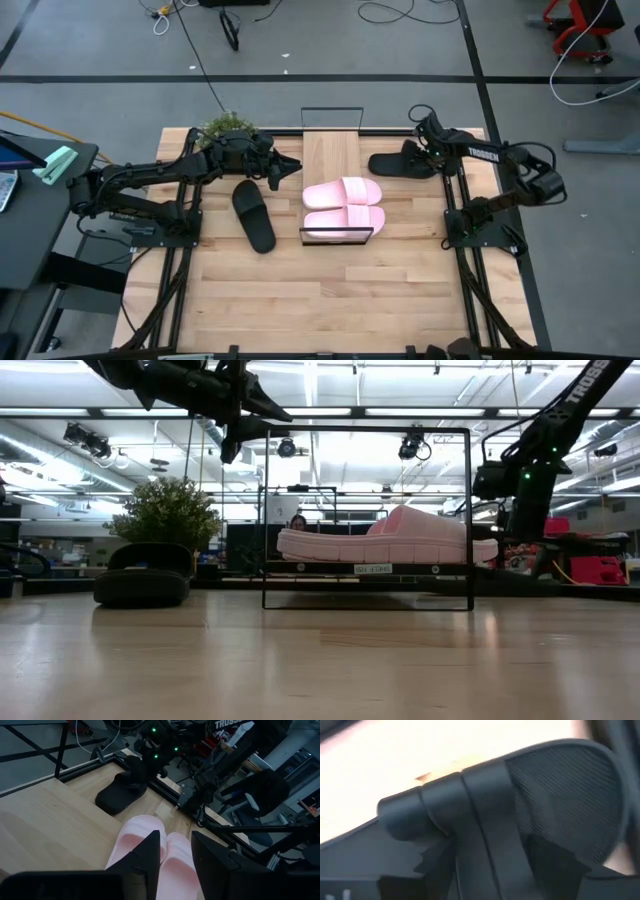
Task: Pick and place slides into the shelf
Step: Put the right black slides on the shelf
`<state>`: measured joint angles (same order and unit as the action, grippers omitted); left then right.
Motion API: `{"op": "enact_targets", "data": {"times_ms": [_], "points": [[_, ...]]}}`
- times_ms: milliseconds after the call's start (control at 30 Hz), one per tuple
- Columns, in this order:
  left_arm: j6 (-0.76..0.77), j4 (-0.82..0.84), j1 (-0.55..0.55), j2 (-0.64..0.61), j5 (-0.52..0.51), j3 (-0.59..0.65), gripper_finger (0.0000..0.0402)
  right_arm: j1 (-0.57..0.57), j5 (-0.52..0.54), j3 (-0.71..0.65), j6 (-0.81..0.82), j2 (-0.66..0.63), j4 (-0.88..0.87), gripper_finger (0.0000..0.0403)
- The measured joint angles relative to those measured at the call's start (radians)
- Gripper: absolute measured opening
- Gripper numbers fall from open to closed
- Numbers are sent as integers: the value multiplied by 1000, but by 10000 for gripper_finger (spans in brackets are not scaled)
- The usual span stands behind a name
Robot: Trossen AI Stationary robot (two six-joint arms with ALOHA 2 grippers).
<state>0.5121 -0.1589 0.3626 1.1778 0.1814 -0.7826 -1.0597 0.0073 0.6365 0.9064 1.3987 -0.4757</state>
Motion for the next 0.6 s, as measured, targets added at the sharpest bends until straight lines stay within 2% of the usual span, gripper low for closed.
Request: {"op": "enact_targets", "data": {"times_ms": [200, 600], "points": [[-1, 0, 0, 0, -5, 0, 113, -1, -19, 0, -17, -42, 10, 203], [-8, 0, 0, 0, -23, 0, 110, 2, -12, 0, -32, -127, 26, 78]]}}
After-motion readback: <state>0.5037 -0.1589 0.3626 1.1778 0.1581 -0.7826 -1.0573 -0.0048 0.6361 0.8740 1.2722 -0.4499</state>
